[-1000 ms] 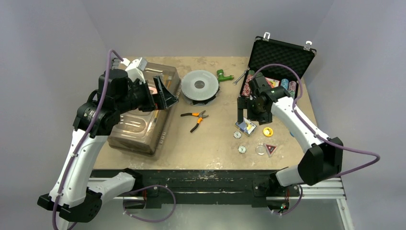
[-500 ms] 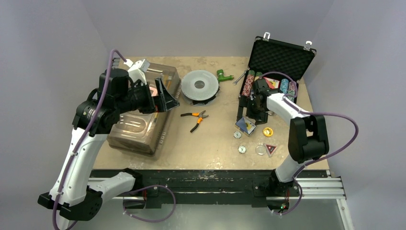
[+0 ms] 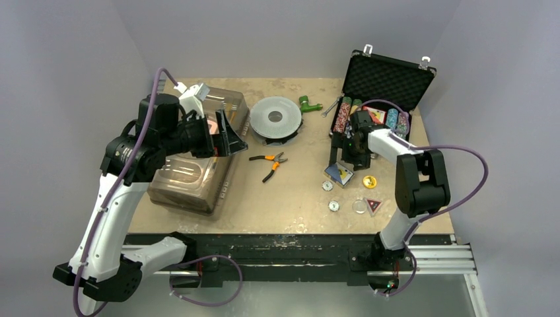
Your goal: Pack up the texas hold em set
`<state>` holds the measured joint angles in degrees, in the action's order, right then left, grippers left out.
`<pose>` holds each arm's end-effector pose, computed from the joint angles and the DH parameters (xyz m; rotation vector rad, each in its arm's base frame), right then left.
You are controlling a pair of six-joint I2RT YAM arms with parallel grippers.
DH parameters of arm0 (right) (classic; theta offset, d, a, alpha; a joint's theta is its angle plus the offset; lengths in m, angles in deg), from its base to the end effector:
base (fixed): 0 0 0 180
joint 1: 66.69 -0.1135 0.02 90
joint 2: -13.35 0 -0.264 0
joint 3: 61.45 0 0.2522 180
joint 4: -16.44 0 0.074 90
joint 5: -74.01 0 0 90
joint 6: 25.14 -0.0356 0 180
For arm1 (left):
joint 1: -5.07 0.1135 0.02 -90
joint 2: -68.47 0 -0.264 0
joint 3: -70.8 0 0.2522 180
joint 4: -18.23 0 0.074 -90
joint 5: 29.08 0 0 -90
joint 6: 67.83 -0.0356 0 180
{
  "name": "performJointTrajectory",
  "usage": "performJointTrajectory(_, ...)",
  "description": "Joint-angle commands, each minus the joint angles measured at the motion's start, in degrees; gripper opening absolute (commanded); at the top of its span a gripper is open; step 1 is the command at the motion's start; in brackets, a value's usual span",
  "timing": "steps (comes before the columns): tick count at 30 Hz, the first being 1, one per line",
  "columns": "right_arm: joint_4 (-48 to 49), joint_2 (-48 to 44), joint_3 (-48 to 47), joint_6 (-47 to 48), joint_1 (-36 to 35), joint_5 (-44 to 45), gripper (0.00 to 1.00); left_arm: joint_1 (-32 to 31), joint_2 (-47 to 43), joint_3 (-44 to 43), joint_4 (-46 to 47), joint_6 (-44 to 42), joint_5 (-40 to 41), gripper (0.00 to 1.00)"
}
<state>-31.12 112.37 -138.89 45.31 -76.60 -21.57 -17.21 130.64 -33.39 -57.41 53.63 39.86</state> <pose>0.3293 0.0610 0.1792 0.2104 2.7945 0.2632 0.1556 -0.0776 0.4564 0.0435 2.2646 -0.9197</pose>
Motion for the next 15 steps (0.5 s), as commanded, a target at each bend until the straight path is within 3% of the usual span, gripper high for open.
performJointTrajectory(1,0.55,-2.02,0.05,5.35,-4.88,1.60,0.99,-0.30,0.40,-1.54,0.92,-1.69,-1.67,1.00)
performJointTrajectory(6,-3.72,-0.60,-1.87,4.76,-9.58,3.65,0.99,-0.30,1.21,-1.93,1.24,-1.75,-2.57,1.00)
performJointTrajectory(12,-3.29,-2.64,-0.90,-4.73,-12.71,-3.99,0.99,-0.30,1.52,-1.86,1.35,-1.85,-3.15,1.00)
performJointTrajectory(15,-6.02,-1.35,-3.58,-9.38,-15.33,2.57,0.99,-0.29,1.52,-1.68,1.42,-1.78,-3.41,1.00)
